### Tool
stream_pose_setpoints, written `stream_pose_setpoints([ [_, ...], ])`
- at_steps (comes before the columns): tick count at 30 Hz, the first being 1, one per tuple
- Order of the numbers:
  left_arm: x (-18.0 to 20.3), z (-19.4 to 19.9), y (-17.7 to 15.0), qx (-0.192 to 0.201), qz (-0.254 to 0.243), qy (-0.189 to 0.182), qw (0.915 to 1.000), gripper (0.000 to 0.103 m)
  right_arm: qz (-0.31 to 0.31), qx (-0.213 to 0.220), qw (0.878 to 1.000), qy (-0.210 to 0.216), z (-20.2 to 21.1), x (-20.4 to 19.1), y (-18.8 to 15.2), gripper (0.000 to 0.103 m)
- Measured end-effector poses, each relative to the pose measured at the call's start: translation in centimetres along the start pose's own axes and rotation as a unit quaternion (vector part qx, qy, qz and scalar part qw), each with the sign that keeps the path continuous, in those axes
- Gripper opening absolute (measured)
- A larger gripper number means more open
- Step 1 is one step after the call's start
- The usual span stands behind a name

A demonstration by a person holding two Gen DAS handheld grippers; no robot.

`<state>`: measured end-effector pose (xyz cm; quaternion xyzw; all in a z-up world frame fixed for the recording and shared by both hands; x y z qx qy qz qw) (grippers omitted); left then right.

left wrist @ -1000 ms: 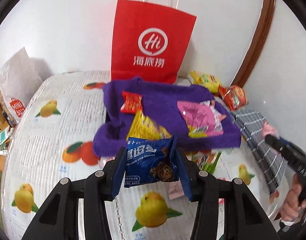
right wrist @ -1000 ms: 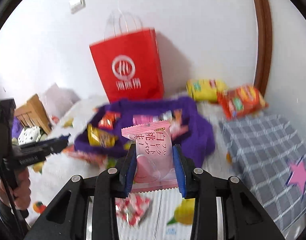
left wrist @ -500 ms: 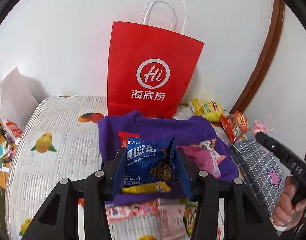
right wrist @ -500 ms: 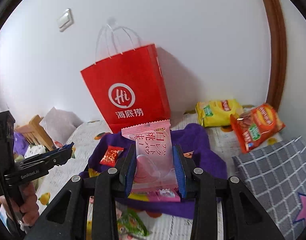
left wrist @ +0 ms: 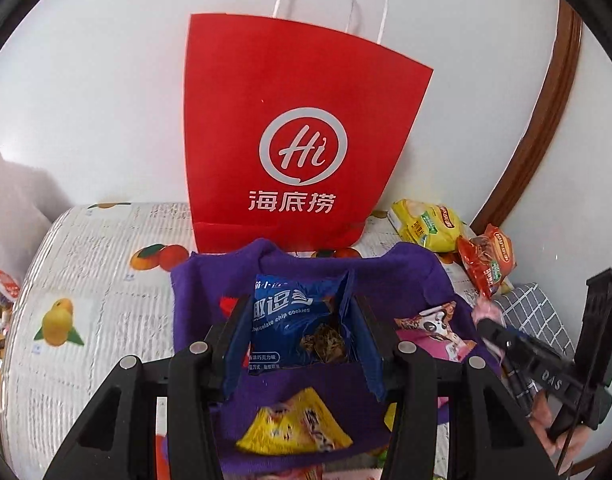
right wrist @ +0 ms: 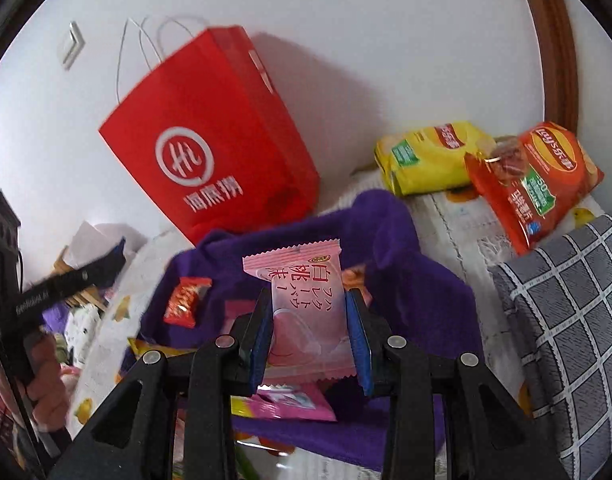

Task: Organize snacks
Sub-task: 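Carry the peach packet and blue cookie bag over the purple towel with both tools, then open the right tool over the towel while the left tool releases the blue bag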

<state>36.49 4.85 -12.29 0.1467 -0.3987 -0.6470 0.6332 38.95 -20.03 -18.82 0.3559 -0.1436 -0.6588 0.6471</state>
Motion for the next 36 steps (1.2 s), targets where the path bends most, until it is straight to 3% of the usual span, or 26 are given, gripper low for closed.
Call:
stream_pose_setpoints([
  [11, -1.6, -2.3, -1.0, -0.024, 0.014, -0.001, 0.9996, 0.047, -0.015, -0.021, 1.0, -0.014, -1.4, 1.8, -0.6, 0.036],
  [26, -1.0, -3.2, -1.3, -0.036, -0.002, 0.009, 0.9993, 0.047, 0.033, -0.024, 0.999, -0.028, -2.1, 0.5, -1.5, 0.039],
  [27, -1.0, -3.2, -1.3, -0.036, -0.001, 0.009, 0.9993, 0.047, 0.036, -0.022, 0.999, -0.029, -2.0, 0.4, -1.5, 0.04],
  [31, -1.2, -3.3, -1.4, -0.039, 0.005, 0.006, 0.9992, 0.047, 0.029, -0.003, 0.999, -0.016, -1.3, 0.2, -1.1, 0.061],
  [36, -1.5, -3.5, -1.6, -0.046, 0.011, 0.01, 0.9988, 0.048, 0.028, 0.015, 1.0, -0.004, -0.5, -0.3, -0.7, 0.062],
])
Point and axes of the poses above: each gripper's, at about its wrist camera, not at the fingertips, and z roughly against the way its jaws point, x to its right, y to its top, the point moved 8 cm from there along -z, roughly the way its jaws point, and after that the axes turned 11 degrees about -y, right-handed, at the moved point
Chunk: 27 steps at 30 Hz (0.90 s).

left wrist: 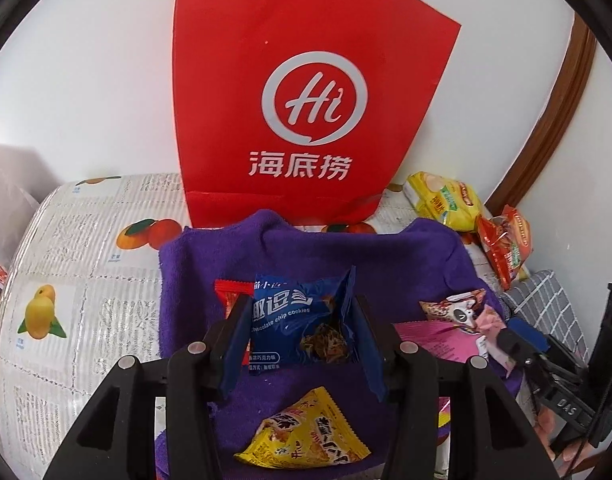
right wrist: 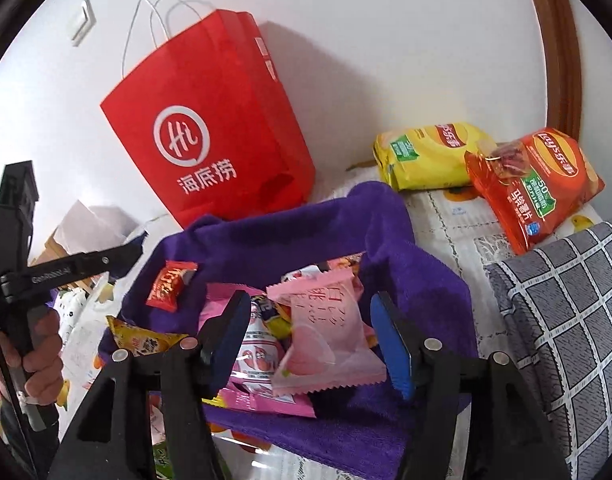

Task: Organize snacks
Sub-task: 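Open the right tool over the towel while the left tool releases the blue bag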

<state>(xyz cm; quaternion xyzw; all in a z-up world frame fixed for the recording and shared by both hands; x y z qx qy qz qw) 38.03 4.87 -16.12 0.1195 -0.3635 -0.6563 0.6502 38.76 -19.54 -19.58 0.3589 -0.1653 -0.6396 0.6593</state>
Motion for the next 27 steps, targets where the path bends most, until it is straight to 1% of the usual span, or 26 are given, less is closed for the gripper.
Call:
stream_pose_setpoints([
  [4, -0.9, -0.5, -0.3, -0.014, 0.009, 0.023, 0.9996, 0.048, -0.004, 0.004, 1.0, 0.0, 0.2, 0.0, 0.1, 0.062],
  [13, -2.9, -2.2, -1.4, -0.052, 0.034, 0.05, 0.9968, 0.048, -0.009, 0.002, 1.0, -0.006, -0.1, 0.3, 0.2, 0.062],
  [18, -3.2, -2.6, -1.8, -0.065, 0.044, 0.044, 0.9959, 0.049, -0.008, 0.006, 1.0, -0.006, 0.2, 0.2, 0.3, 0.062],
  [27, -2.7, -2.7, -1.9, -0.074, 0.04, 0.037, 0.9958, 0.052, -0.003, 0.005, 1.0, -0.009, 0.0, 0.2, 0.2, 0.062],
])
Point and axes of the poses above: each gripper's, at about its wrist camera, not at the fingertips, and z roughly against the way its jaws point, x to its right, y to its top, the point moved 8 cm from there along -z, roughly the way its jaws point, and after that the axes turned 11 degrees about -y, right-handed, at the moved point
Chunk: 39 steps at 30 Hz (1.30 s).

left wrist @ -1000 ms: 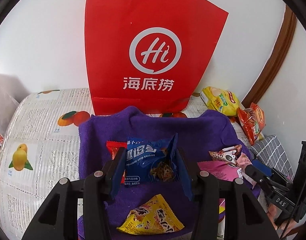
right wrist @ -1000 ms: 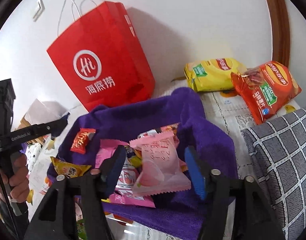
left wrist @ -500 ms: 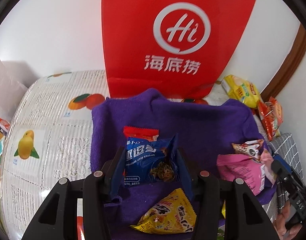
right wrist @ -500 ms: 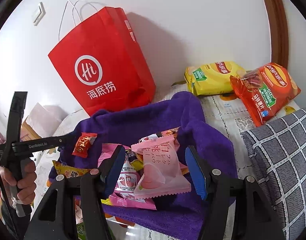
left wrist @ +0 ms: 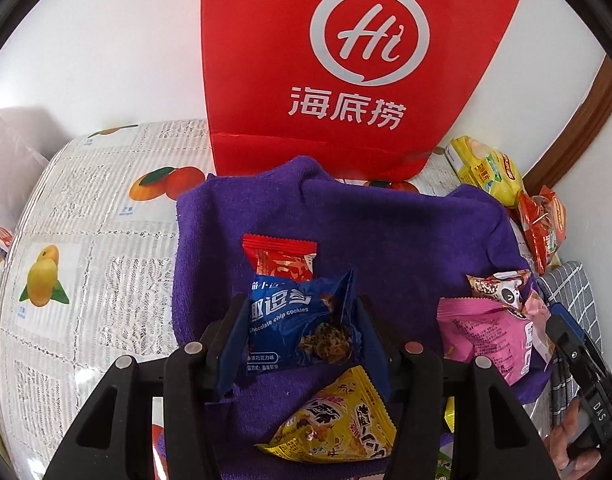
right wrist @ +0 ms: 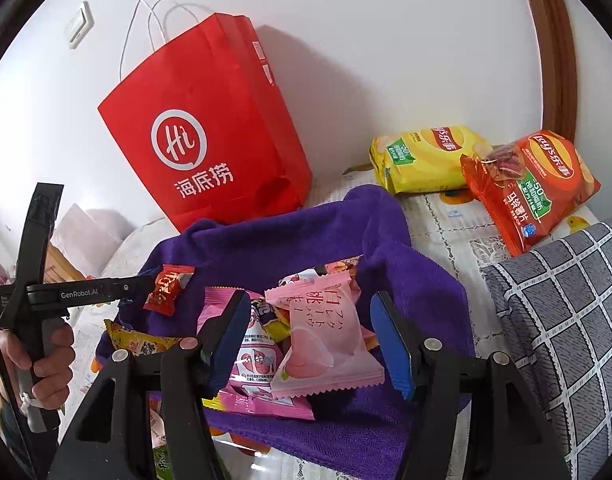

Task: Organize snacks
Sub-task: 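Open the right tool over the towel while the left tool releases the blue bag, then grasp the red-white strawberry candy packet on the bed with the right tool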

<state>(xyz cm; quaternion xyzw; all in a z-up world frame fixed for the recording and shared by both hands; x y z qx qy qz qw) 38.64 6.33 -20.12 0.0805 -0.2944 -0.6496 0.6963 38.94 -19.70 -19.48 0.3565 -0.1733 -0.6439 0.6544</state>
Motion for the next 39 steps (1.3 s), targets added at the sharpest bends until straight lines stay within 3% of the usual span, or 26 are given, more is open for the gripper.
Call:
stream_pose_setpoints([
  [10, 0.5, 0.2, 0.0, -0.006, -0.005, 0.002, 1.0, 0.065, 0.007, 0.007, 1.0, -0.005, 0.3, 0.0, 0.2, 0.062],
  [23, 1.1, 2.0, 0.6, 0.015, -0.004, -0.012, 0.9998, 0.066, 0.014, 0.04, 0.999, 0.008, 3.9, -1.5, -0.6, 0.062],
  [29, 1.8, 3.0, 0.7, 0.02, -0.007, -0.019, 0.9996, 0.066, 0.03, -0.001, 0.999, 0.014, 7.1, -2.8, -5.5, 0.062],
  [35, 3.2, 4.1, 0.5, 0.021, -0.019, -0.037, 0.9989, 0.066, 0.045, -0.072, 0.996, 0.017, 8.5, -4.4, -11.9, 0.063],
  [39, 3.9, 4.9, 0.4, 0.026, -0.027, -0.043, 0.9984, 0.066, 0.06, -0.068, 0.996, 0.014, 9.7, -6.0, -14.4, 0.068],
])
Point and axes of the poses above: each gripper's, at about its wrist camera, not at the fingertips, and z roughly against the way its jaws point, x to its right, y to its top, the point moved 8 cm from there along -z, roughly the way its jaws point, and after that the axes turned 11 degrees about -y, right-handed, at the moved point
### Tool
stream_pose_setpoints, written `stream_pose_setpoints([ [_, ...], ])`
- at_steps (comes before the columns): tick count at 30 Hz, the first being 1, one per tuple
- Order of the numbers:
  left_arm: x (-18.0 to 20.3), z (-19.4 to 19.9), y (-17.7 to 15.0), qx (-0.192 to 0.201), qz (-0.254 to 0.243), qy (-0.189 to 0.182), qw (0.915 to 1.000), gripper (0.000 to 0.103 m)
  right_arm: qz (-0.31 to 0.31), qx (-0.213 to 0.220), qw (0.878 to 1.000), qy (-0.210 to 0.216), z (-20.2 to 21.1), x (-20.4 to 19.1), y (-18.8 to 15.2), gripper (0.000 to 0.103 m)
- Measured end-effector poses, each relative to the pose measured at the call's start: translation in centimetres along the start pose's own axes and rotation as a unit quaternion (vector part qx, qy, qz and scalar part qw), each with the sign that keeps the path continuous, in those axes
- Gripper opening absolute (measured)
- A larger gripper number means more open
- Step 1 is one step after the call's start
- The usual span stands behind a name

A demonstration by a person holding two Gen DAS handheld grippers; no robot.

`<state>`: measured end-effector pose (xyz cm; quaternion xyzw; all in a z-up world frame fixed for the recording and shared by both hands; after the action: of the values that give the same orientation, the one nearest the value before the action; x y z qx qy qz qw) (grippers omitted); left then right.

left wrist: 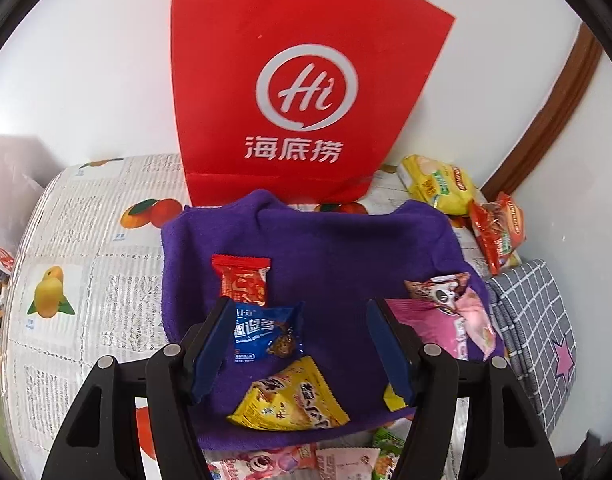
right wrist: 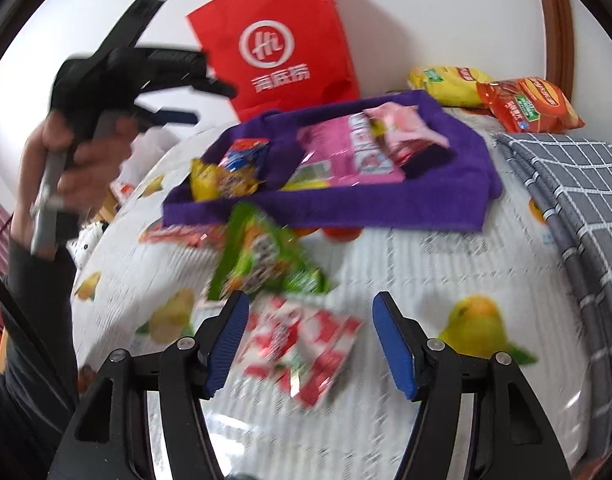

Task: Organize snacks
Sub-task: 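Grasp the red-white strawberry candy packet on the bed with the right tool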

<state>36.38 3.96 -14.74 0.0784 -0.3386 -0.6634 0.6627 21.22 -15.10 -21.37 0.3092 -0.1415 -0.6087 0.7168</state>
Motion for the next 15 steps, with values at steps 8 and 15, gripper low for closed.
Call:
stream_pose_setpoints([
  [8, 1.4, 1.2, 0.0, 0.006, -0.014, -0.014, 0.9998, 0.067, 0.067, 0.006, 0.997, -0.041, -0.4, -3.9, -2.1, 0.082],
  [15, 1.7, 1.6, 0.1, 0.007, -0.014, -0.023, 0.9996, 0.067, 0.072, -0.016, 0.994, -0.085, -3.1, -4.0, -2.7, 0.082],
])
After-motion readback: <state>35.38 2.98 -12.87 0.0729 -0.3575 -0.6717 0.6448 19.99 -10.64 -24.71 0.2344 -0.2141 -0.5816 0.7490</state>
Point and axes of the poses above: each gripper's, at about its wrist camera, not at the fingertips, and z roughly against the way its jaws point, x to its right, y to its top, the point moved 8 cm from there along -z, roughly the way its jaws point, and after that the axes turned 11 degrees about -y, right-handed, at the moved point
